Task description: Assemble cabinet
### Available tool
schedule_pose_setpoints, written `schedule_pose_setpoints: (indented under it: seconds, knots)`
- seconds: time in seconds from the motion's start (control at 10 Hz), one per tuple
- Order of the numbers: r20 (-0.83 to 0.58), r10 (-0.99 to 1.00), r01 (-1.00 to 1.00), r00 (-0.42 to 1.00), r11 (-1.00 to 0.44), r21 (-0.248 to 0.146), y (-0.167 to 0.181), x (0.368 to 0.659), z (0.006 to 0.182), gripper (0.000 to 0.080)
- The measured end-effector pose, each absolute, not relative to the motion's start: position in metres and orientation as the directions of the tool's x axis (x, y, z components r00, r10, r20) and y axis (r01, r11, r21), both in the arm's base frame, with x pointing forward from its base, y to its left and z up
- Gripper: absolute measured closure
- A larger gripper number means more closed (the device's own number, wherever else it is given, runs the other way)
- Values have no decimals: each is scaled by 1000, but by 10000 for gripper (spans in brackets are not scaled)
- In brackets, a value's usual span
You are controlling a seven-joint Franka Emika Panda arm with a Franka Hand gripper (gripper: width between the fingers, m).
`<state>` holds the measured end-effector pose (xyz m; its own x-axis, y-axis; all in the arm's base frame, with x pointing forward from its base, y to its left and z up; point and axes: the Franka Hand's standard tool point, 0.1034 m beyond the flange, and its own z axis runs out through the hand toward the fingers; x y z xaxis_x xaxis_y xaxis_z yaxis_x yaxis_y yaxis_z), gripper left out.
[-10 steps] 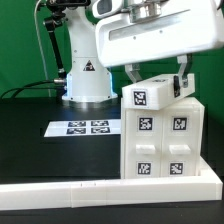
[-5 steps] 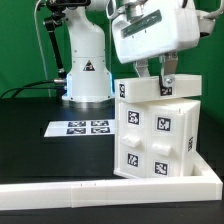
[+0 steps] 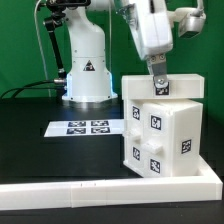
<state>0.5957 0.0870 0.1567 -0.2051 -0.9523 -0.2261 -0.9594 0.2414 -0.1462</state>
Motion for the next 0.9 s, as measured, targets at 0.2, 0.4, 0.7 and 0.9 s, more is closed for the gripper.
schedule_pose_setpoints:
  seconds: [0.2, 0.4, 0.7, 0.9]
  knots:
    - [-252, -918, -933, -305, 341, -113, 93, 593, 155, 239]
    - [-253, -922, -937, -294, 330, -113, 95, 593, 155, 226]
    - [-265, -936, -954, -232, 272, -128, 96, 594, 164, 51]
    - [-296, -930, -950, -217, 271, -156, 99, 598, 184, 3]
